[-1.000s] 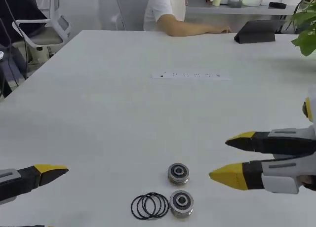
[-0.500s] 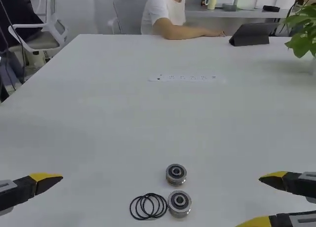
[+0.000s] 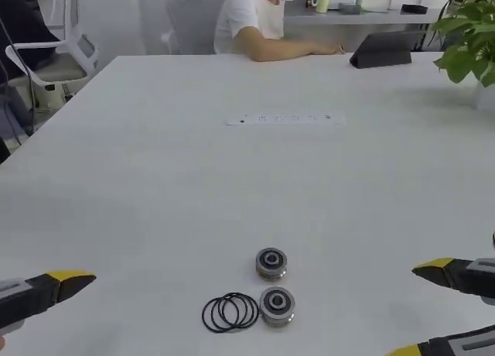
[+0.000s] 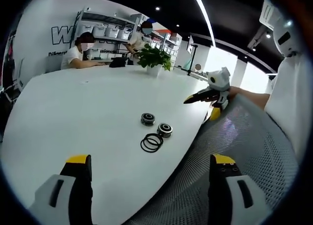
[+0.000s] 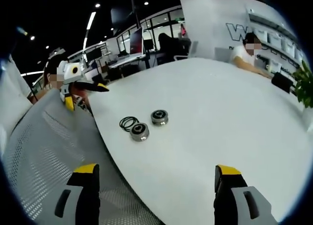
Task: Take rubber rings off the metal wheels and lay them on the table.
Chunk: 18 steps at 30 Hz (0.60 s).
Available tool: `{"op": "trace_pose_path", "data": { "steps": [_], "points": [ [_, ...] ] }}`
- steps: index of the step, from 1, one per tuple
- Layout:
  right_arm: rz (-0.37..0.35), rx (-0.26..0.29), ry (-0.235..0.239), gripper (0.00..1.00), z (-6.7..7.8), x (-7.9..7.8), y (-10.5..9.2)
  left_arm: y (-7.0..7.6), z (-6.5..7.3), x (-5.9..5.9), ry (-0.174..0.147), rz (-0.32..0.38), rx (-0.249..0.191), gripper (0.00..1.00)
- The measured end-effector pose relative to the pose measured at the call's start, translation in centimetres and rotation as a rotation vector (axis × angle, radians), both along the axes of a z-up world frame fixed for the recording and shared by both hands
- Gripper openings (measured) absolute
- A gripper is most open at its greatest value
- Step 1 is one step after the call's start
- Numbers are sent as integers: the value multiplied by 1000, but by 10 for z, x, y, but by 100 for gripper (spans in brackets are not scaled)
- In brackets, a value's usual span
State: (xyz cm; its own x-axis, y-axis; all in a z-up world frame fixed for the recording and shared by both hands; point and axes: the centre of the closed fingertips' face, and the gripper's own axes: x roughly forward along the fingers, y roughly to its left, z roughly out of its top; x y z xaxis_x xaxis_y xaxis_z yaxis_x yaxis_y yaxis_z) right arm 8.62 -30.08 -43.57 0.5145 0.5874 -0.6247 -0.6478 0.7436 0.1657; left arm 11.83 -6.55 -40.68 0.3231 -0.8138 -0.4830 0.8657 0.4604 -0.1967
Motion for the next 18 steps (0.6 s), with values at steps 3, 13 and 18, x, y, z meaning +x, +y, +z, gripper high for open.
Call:
{"op": "trace_pose_path", "data": {
  "steps": [3, 13, 18],
  "points": [
    [-3, -2, -12, 98, 8, -3, 0, -2, 1, -2, -3, -15, 16, 99],
    [-21, -40, 0, 93, 6, -19, 1, 5, -10, -1, 31, 51, 86, 99],
    [-57, -15, 19, 87, 5, -17, -2, 7, -13, -1, 37, 58, 86, 99]
  ]
}}
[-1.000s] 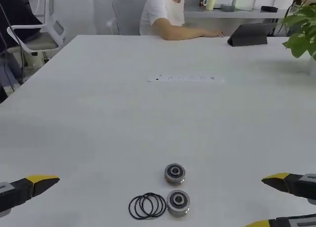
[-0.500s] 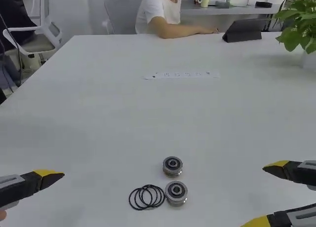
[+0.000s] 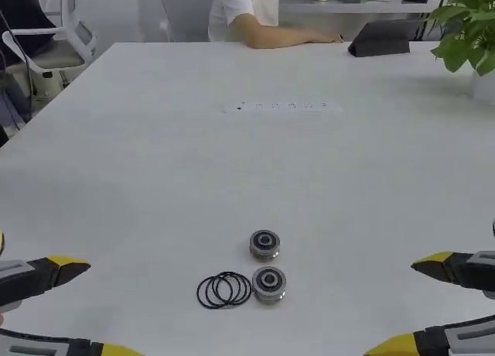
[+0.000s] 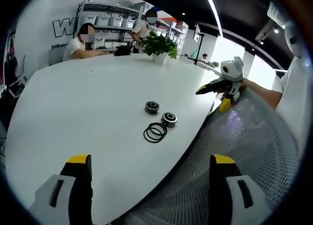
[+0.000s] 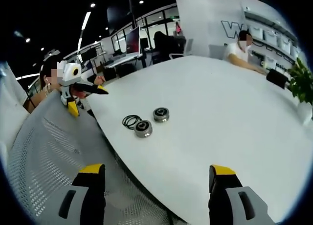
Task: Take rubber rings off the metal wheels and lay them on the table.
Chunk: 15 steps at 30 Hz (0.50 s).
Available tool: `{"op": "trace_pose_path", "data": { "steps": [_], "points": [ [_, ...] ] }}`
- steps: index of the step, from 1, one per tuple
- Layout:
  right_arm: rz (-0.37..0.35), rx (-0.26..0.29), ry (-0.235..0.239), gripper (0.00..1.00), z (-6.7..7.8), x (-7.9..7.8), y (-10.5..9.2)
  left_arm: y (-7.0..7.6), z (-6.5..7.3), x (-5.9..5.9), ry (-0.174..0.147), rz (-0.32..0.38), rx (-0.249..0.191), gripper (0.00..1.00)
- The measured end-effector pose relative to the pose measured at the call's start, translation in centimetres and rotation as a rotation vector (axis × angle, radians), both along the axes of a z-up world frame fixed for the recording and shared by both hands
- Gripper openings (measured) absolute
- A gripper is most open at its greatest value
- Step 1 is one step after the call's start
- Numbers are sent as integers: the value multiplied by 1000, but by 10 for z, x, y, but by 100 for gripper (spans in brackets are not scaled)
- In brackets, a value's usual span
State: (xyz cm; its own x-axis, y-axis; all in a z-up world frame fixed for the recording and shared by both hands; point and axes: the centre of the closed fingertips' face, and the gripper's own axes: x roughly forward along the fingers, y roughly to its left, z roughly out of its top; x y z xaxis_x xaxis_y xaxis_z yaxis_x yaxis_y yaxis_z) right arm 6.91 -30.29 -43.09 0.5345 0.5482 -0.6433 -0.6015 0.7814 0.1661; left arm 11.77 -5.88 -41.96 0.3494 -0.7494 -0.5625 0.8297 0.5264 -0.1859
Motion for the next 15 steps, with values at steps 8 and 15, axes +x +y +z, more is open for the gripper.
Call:
{"op": "trace_pose_path", "data": {
  "steps": [8, 15],
  "points": [
    [-31, 20, 2, 88, 1, 0, -3, 3, 1, 3, 30, 55, -57, 99],
    [8, 2, 13, 91, -3, -4, 1, 6, 1, 4, 22, 67, -55, 99]
  ]
}}
